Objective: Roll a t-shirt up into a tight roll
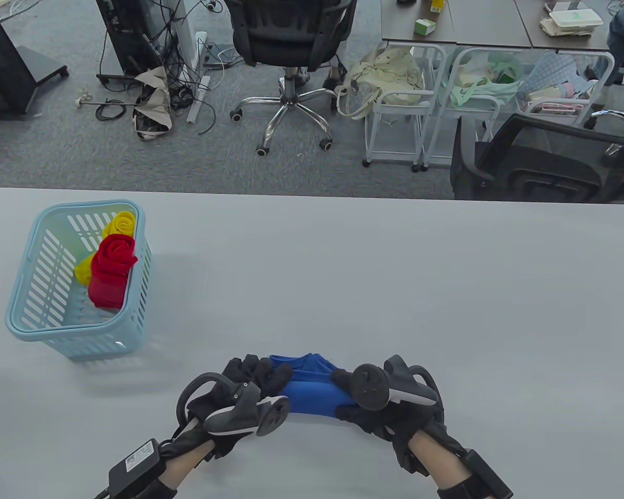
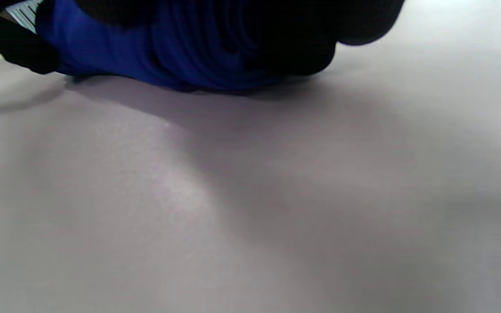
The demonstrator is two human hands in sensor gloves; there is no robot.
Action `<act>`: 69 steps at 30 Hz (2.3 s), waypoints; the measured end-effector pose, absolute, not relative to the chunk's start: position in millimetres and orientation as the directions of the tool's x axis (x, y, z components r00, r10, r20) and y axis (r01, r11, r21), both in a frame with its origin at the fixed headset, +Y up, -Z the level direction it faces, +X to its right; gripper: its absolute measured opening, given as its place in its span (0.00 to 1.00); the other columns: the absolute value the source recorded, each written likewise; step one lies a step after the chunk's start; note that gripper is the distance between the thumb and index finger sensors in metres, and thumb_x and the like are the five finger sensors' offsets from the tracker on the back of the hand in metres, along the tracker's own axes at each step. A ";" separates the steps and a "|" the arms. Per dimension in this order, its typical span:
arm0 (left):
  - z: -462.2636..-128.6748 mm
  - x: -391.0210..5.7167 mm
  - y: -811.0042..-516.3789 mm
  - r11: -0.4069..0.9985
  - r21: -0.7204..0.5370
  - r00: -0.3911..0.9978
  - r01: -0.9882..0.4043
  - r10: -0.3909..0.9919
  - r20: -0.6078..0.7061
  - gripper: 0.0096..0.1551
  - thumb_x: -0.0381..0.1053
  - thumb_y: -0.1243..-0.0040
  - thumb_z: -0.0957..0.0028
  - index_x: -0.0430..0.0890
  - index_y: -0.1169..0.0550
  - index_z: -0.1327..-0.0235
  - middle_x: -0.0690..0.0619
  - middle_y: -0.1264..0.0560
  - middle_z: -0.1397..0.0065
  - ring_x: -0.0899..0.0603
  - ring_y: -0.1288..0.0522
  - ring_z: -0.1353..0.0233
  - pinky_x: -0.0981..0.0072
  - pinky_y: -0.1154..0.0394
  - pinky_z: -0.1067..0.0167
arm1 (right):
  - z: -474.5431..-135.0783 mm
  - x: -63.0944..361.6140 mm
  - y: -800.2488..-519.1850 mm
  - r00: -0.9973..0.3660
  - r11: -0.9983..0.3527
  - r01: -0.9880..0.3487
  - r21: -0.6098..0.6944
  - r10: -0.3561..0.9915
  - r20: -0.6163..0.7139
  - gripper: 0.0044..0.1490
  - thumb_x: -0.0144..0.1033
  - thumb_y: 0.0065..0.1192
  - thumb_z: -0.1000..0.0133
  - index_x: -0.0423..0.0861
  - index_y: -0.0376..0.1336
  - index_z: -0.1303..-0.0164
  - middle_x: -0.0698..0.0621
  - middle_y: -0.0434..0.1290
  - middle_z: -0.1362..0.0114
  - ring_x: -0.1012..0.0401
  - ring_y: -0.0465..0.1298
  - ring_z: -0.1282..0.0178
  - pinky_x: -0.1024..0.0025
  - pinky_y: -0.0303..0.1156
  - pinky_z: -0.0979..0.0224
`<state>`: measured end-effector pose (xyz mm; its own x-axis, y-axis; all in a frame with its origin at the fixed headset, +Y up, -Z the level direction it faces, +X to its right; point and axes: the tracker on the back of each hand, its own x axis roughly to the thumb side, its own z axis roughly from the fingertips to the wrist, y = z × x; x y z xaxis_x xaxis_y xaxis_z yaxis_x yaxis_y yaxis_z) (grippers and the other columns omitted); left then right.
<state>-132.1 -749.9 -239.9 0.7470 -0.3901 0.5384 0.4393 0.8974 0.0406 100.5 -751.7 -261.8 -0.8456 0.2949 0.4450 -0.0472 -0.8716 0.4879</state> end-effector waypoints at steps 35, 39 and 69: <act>-265.2 -139.2 -778.8 0.900 -0.311 0.843 0.307 -0.105 0.528 0.47 0.72 0.70 0.51 0.63 0.71 0.27 0.50 0.59 0.10 0.37 0.49 0.13 0.40 0.44 0.19 | -236.9 74.0 -722.8 -0.863 -0.979 0.151 0.135 -0.064 0.501 0.48 0.53 0.45 0.33 0.53 0.29 0.12 0.44 0.36 0.09 0.41 0.42 0.08 0.38 0.46 0.17; -264.5 -137.4 -781.5 0.891 -0.301 0.835 0.340 -0.139 0.532 0.49 0.72 0.70 0.51 0.61 0.74 0.28 0.48 0.61 0.11 0.37 0.51 0.13 0.40 0.45 0.19 | -244.3 71.5 -755.1 -0.862 -0.924 0.186 0.334 0.010 0.506 0.52 0.56 0.44 0.35 0.53 0.25 0.14 0.42 0.33 0.09 0.37 0.37 0.09 0.36 0.44 0.18; -278.4 -184.4 -743.5 0.951 -0.129 0.927 0.282 -0.235 0.293 0.47 0.73 0.66 0.50 0.61 0.62 0.20 0.48 0.52 0.10 0.38 0.43 0.13 0.41 0.42 0.19 | -281.5 195.6 -731.3 -0.991 -0.952 0.085 0.293 -0.111 -0.074 0.47 0.54 0.36 0.34 0.46 0.29 0.13 0.36 0.36 0.11 0.34 0.43 0.12 0.37 0.47 0.20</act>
